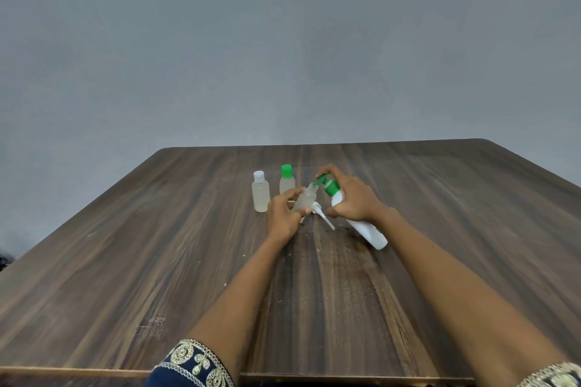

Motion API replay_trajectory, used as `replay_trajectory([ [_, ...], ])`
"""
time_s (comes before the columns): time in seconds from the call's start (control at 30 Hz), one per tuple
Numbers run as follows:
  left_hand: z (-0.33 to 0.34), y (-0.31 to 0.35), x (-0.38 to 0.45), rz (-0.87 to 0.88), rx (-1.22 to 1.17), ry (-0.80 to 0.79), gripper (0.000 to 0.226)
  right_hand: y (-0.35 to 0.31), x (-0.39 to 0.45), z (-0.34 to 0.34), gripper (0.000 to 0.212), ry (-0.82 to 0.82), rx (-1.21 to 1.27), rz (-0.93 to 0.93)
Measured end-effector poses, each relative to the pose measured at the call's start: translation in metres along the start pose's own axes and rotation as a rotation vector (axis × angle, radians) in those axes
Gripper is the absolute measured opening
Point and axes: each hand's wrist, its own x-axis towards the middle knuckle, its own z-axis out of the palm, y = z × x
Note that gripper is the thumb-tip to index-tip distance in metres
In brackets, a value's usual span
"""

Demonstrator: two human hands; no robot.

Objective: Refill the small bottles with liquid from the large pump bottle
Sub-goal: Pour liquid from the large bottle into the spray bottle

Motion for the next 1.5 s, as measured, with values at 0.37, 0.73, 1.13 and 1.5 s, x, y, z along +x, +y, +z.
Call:
replay_trajectory([
  [0.37, -0.002, -0.001, -0.001, -0.001, -0.024, 0.006, 0.046, -0.011, 0.006, -0.004, 0.074, -0.069, 0.303, 0.273],
  [0.73, 0.0, -0.003, -0.002, 0.009, -0.01, -0.023, 0.046, -0.001, 0.02, 0.0, 0.087, -0.041, 0.097, 0.339],
  [1.13, 0.002, -0.006, 0.0, 0.003, -0.012, -0.027, 0.048, -0.002, 0.024, 0.005, 0.062, 0.02, 0.047, 0.306],
  [1.5, 0.002, -0.004, 0.001, 0.009, -0.036, -0.012, 0.046, -0.001, 0.026, 0.003, 0.064, -0.023, 0.02, 0.287],
])
